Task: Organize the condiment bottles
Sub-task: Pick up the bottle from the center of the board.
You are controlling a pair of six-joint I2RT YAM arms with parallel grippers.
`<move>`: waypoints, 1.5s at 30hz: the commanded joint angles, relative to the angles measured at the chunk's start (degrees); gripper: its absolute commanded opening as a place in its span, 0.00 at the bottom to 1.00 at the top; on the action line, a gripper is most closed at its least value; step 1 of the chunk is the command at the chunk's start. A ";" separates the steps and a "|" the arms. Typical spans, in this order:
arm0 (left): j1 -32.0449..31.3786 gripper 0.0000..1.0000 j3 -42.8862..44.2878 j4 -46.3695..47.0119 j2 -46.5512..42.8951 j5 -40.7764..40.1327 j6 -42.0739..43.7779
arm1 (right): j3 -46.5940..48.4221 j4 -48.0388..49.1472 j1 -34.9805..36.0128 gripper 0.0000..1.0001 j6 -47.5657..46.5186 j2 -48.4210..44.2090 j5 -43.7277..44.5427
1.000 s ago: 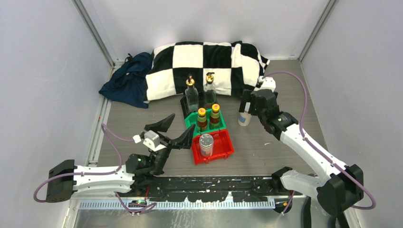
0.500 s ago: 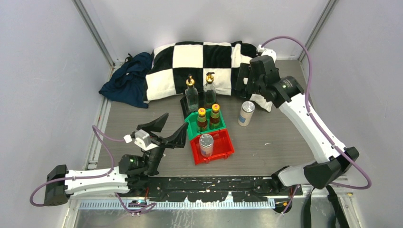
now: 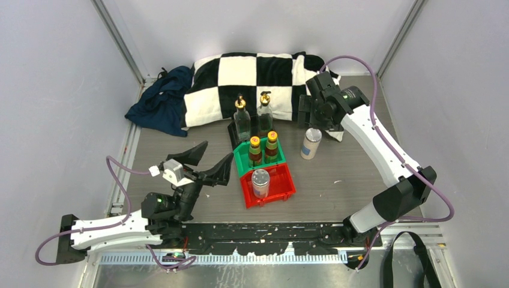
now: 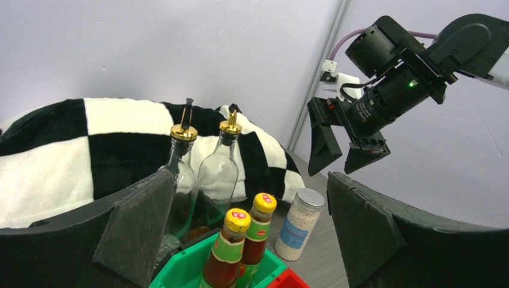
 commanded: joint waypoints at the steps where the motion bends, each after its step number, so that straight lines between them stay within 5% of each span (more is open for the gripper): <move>1: -0.20 1.00 1.99 -3.04 -2.34 -0.85 -1.07 | -1.01 -0.27 -0.79 0.99 1.97 -0.91 -4.05; 17: -0.17 1.00 0.26 -5.03 -5.70 -1.17 -1.93 | -7.97 7.04 -6.11 0.95 1.68 2.91 -10.43; 45: -0.21 1.00 -0.66 -3.62 -5.79 -1.16 -1.67 | -6.98 7.66 -7.77 0.83 -0.72 6.16 -10.32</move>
